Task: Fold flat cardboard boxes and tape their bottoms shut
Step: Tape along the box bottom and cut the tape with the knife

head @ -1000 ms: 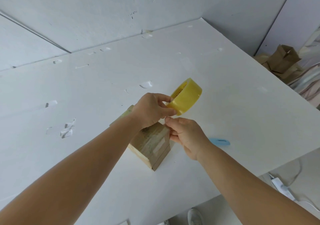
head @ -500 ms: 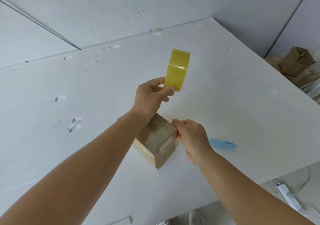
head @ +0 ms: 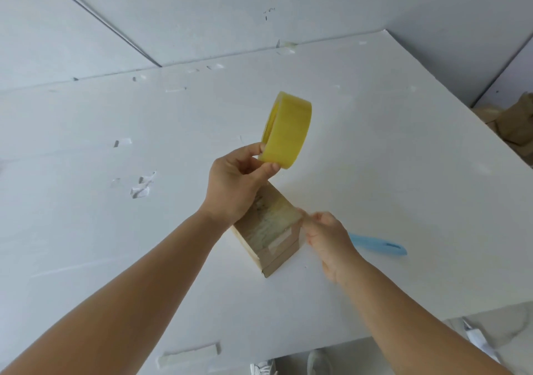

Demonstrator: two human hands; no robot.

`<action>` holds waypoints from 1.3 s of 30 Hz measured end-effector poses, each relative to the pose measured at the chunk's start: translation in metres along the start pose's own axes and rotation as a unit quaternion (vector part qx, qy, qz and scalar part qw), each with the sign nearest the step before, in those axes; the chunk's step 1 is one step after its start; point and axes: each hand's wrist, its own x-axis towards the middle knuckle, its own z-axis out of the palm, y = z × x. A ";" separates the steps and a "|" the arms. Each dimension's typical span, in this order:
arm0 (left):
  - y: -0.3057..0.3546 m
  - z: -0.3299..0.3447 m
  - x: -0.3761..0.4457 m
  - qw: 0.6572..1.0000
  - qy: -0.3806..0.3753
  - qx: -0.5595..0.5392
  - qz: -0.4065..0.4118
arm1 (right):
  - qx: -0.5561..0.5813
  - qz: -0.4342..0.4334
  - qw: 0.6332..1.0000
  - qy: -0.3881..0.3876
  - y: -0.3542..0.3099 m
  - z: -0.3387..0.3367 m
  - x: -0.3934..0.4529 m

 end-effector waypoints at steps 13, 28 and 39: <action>0.013 -0.003 0.004 0.997 -0.054 -0.060 -0.007 | -0.073 -0.268 0.961 0.015 -0.047 -0.019 -0.018; 0.056 0.014 0.004 0.971 -0.151 0.184 0.013 | -0.090 -0.369 0.921 0.086 -0.098 -0.027 -0.028; 0.038 0.021 0.005 0.975 -0.101 0.198 -0.023 | -0.080 -0.340 0.933 0.087 -0.101 -0.045 -0.032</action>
